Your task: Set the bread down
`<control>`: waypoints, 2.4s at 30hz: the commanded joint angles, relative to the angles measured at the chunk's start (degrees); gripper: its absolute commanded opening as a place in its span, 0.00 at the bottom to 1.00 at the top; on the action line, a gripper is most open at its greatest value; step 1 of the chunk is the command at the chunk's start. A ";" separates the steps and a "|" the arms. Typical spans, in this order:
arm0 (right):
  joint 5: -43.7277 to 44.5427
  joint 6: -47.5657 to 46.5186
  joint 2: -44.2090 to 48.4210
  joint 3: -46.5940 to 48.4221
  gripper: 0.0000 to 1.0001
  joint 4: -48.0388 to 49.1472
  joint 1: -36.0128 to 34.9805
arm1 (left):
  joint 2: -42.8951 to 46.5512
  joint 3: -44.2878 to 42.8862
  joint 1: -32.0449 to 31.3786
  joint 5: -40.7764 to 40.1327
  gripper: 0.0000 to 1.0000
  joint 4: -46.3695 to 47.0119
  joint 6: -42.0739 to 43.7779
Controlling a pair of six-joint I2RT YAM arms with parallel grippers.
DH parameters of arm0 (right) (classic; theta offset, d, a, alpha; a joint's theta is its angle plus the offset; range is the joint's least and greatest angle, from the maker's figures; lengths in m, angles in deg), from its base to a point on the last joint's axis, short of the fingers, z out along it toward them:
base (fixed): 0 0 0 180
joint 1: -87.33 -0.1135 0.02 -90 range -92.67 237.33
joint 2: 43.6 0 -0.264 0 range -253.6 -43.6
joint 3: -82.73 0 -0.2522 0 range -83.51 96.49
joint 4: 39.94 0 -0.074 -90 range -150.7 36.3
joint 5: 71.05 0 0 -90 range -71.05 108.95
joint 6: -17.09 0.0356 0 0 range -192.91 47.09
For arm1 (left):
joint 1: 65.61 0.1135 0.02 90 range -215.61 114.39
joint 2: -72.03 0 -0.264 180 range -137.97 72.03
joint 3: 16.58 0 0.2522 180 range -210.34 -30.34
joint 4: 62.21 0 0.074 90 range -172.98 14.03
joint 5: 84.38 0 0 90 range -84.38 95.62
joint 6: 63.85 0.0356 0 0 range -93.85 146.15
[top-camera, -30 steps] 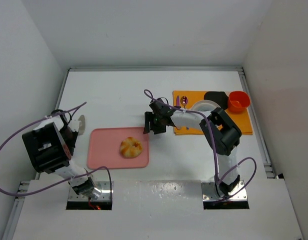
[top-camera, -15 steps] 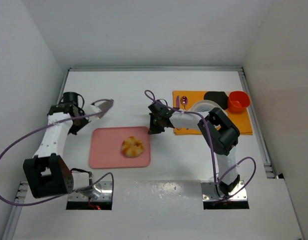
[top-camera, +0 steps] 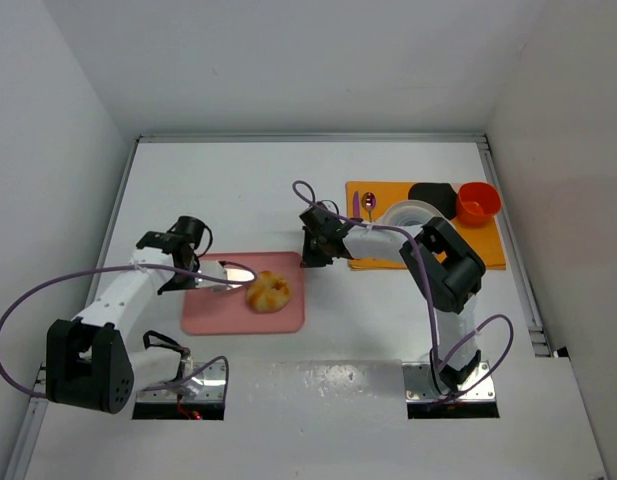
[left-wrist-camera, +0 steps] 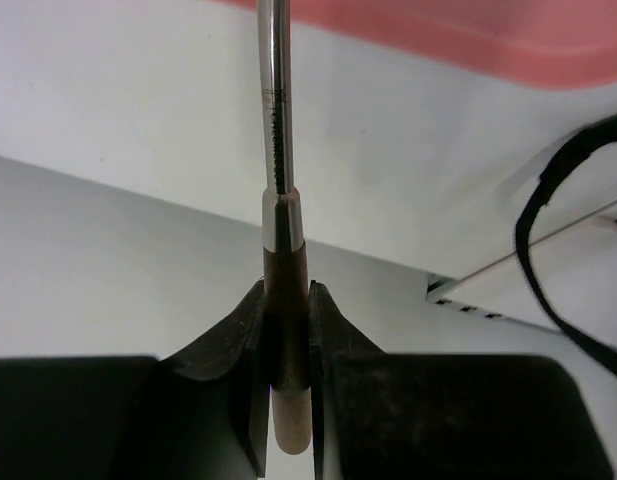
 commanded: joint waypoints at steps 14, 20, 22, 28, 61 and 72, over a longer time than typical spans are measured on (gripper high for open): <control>5.07 1.23 3.85 -2.23 0.00 -0.40 -1.88 | 0.17 4.93 -8.86 -19.39 0.00 3.64 1.02; 5.51 2.11 4.11 -1.61 0.00 -1.27 -2.76 | -6.25 3.00 -15.97 -14.48 0.00 1.89 -7.49; 5.78 2.29 4.11 -1.17 0.00 -1.80 -3.29 | -8.01 2.30 -18.44 -12.28 0.00 1.18 -9.17; 7.53 3.07 4.20 -0.64 0.00 -3.12 -3.64 | -9.25 1.16 -25.39 -7.19 0.00 -0.05 -13.13; 8.68 3.34 6.30 0.06 0.23 -3.04 -3.29 | -4.94 3.00 -24.60 10.49 0.00 2.50 -17.54; 10.25 -0.17 13.86 5.61 0.50 -2.86 6.18 | -7.39 -9.89 -24.60 12.68 0.00 -1.28 -17.53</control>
